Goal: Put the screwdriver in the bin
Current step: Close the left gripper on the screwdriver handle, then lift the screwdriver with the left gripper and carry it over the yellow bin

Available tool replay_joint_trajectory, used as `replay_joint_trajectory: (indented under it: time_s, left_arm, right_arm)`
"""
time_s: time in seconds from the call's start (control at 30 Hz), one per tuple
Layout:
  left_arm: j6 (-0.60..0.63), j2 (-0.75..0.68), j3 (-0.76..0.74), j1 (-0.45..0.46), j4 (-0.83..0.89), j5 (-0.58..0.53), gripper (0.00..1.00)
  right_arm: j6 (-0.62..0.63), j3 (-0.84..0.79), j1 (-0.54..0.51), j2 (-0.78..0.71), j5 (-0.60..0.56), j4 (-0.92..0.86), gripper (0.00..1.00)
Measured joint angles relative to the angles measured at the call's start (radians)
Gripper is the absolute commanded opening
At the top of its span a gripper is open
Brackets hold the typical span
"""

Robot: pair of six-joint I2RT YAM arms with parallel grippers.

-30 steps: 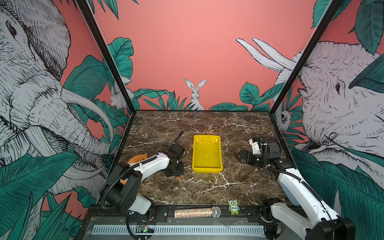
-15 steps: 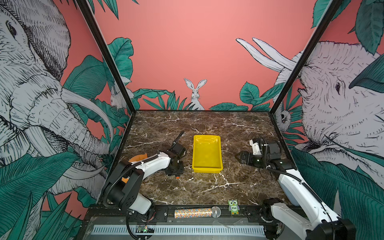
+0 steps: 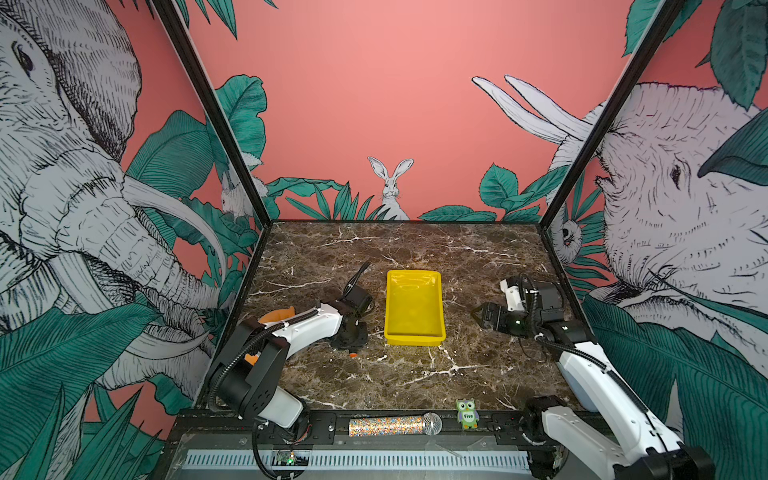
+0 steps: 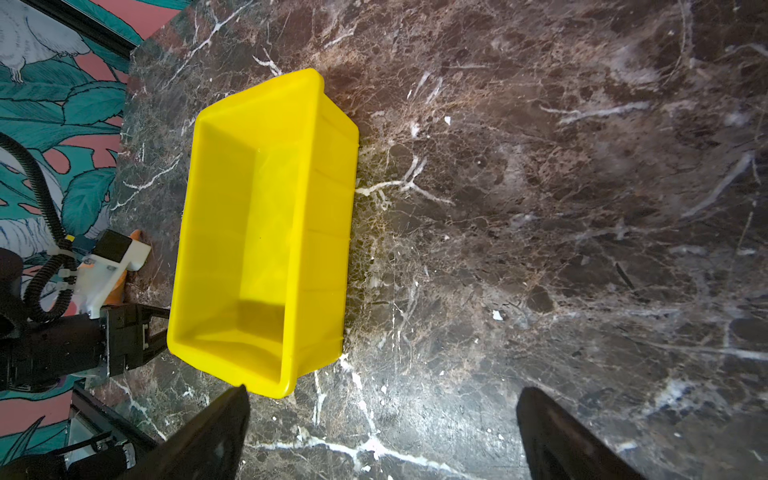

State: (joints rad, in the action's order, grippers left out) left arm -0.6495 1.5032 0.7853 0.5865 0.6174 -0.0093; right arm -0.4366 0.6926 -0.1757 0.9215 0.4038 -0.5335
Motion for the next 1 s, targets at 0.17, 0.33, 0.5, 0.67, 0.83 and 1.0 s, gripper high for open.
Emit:
replay_joint_trajectory:
  time_s: [0.17, 0.33, 0.5, 0.67, 0.83, 1.0]
  left_arm:
    - [0.008, 0.003, 0.005, 0.001, 0.005, -0.003, 0.00]
    - [0.026, 0.007, 0.024, 0.001, 0.029, -0.022, 0.00]
    - [0.045, -0.022, 0.071, 0.001, 0.079, -0.053, 0.00]
    - [0.059, -0.085, 0.112, 0.001, 0.116, -0.073, 0.00]
    - [0.064, -0.119, 0.127, 0.001, 0.140, -0.080, 0.00]
    - [0.067, -0.137, 0.157, 0.002, 0.168, -0.079, 0.00]
  right_arm:
    - [0.000, -0.004, 0.000, 0.000, 0.002, 0.000, 1.00]
    - [0.000, -0.005, 0.000, 0.000, 0.027, 0.003, 1.00]
    - [-0.002, -0.005, 0.000, 0.000, 0.050, 0.014, 1.00]
    - [-0.003, -0.005, 0.000, 0.000, 0.060, 0.025, 1.00]
    - [-0.005, -0.005, 0.000, 0.000, 0.064, 0.027, 1.00]
    - [-0.005, -0.005, 0.000, 0.000, 0.064, 0.027, 1.00]
